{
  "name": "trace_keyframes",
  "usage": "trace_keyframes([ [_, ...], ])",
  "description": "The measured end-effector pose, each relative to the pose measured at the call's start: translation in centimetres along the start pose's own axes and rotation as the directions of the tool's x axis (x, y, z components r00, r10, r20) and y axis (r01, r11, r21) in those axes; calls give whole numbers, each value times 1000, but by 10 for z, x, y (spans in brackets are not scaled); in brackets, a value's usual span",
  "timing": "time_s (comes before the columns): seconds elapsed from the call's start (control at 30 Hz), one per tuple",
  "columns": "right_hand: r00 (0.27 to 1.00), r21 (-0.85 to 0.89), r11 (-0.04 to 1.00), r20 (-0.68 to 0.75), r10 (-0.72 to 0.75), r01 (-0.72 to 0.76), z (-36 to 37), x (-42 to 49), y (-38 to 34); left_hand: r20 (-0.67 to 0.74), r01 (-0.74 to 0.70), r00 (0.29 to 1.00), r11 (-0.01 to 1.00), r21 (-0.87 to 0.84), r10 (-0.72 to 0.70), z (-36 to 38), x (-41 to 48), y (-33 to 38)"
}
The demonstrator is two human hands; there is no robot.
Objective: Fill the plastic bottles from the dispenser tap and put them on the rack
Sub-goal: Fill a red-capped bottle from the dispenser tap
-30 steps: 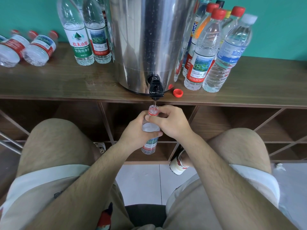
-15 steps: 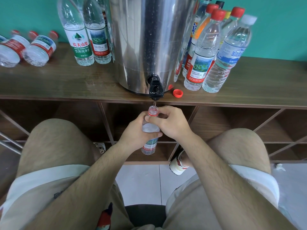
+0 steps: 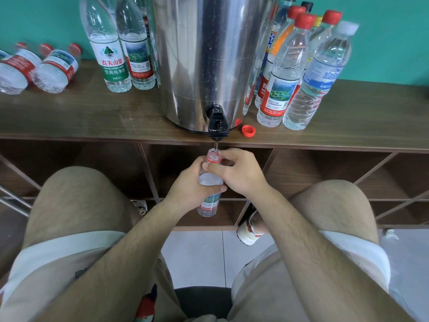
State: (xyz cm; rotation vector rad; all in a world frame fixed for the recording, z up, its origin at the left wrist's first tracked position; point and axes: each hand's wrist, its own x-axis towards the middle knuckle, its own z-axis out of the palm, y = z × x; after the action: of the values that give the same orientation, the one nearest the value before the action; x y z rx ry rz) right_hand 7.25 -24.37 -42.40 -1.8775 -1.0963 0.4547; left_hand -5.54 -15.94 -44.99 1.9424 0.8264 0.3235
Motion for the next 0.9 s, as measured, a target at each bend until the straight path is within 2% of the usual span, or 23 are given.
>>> trace_keyframes([
  [0.9, 1000, 7, 1000, 6, 15, -15, -3, -4, -8, 14, -1, 1000, 1000, -16, 1, -2, -2, 2],
])
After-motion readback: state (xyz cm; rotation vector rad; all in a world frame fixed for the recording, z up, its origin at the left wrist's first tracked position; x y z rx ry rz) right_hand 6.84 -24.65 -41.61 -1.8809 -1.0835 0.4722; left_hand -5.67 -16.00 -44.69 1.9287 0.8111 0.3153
